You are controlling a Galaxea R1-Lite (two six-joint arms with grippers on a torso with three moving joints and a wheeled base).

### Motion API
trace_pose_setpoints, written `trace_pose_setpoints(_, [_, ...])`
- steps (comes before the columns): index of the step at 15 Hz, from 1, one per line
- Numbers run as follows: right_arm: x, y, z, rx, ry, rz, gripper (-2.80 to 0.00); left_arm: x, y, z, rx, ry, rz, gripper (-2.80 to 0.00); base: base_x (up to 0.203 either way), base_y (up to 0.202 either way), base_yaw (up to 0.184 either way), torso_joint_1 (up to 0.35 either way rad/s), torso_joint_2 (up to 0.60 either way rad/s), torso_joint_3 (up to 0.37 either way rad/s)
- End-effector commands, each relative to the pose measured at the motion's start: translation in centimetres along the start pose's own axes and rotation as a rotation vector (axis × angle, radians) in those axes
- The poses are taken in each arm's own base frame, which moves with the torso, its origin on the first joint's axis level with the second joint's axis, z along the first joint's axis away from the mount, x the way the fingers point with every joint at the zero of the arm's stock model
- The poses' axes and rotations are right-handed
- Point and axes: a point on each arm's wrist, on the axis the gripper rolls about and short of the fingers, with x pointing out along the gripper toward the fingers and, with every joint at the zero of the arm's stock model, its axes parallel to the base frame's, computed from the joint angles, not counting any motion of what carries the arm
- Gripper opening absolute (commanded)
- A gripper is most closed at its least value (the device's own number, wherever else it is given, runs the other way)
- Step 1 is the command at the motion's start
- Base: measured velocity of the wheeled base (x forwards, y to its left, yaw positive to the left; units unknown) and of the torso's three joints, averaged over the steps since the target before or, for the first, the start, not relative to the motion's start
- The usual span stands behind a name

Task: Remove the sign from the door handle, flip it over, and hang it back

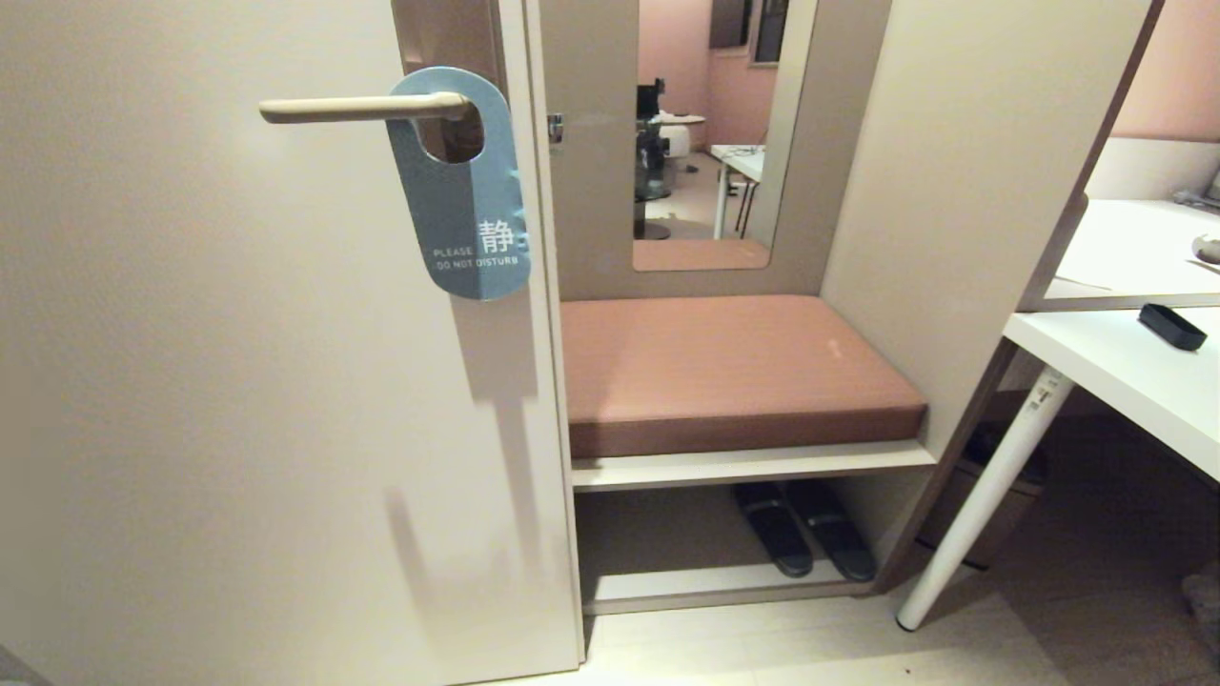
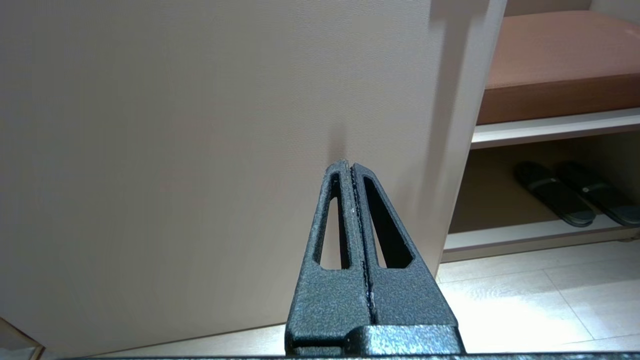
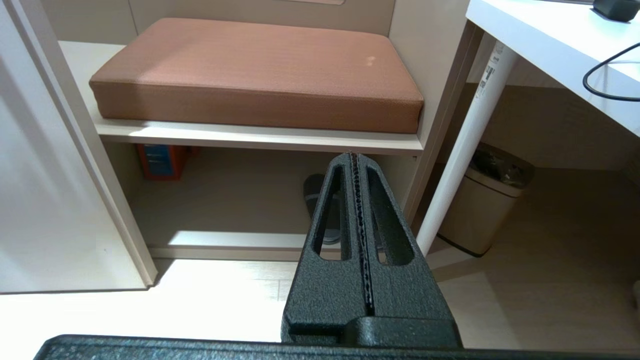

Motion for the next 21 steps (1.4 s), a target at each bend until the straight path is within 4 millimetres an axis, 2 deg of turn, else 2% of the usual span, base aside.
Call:
trace_pose_setpoints(1, [0.00, 0.00, 0.00, -0.001, 0.000, 0.000, -2.80, 0.00, 0.00, 0.00, 0.000, 0.000, -0.001, -2.80, 0.000, 0.000, 0.000, 0.000, 0.00, 0.000])
trace_pose_setpoints(21, [0.00, 0.00, 0.00, -0.001, 0.000, 0.000, -2.80, 0.00, 0.01, 0.00, -0.020, 0.000, 0.007, -2.80, 0.000, 0.000, 0.000, 0.000, 0.00, 0.000])
